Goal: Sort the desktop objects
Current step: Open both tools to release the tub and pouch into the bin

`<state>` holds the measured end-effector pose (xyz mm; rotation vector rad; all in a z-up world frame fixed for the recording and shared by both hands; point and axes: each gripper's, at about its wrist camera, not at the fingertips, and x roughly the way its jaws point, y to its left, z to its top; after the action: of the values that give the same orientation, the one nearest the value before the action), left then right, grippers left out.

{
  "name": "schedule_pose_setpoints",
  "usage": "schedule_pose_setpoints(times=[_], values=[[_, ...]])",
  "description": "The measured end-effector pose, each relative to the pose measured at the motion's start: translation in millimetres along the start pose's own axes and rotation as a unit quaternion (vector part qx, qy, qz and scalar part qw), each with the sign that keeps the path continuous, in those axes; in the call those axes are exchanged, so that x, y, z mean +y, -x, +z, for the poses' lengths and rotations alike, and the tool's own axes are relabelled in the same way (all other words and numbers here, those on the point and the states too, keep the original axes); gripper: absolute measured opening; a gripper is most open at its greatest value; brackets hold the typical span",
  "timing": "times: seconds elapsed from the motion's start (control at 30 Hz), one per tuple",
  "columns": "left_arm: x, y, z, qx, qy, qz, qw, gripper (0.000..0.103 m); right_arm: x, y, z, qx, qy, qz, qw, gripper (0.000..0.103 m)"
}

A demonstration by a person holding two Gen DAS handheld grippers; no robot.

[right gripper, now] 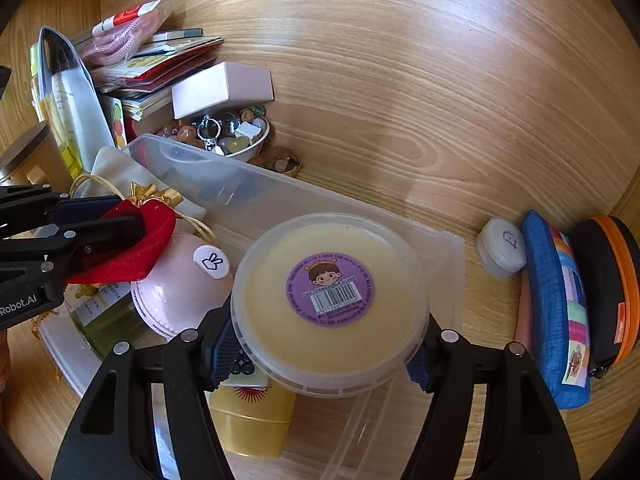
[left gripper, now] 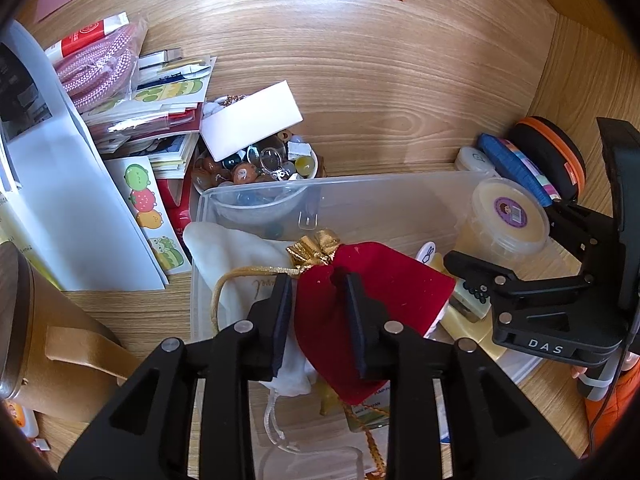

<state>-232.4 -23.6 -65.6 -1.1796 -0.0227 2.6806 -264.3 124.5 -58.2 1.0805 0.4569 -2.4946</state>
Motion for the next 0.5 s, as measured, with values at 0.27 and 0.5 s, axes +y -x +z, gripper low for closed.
schedule_pose_setpoints(times=[0.27,0.5], values=[[0.6,2.5,0.0,-0.001,-0.001,0.001,1.0,0.03,-0.7,1.1,-1.6,0.002,0.004,0.015,1.0,0.073],[-6.1,3.4,-0.5,-0.009,-0.014,0.014,0.9998,0.045,-1.9,3.8,-1.1,0.003,0.0,0.013,1.0,0.075]])
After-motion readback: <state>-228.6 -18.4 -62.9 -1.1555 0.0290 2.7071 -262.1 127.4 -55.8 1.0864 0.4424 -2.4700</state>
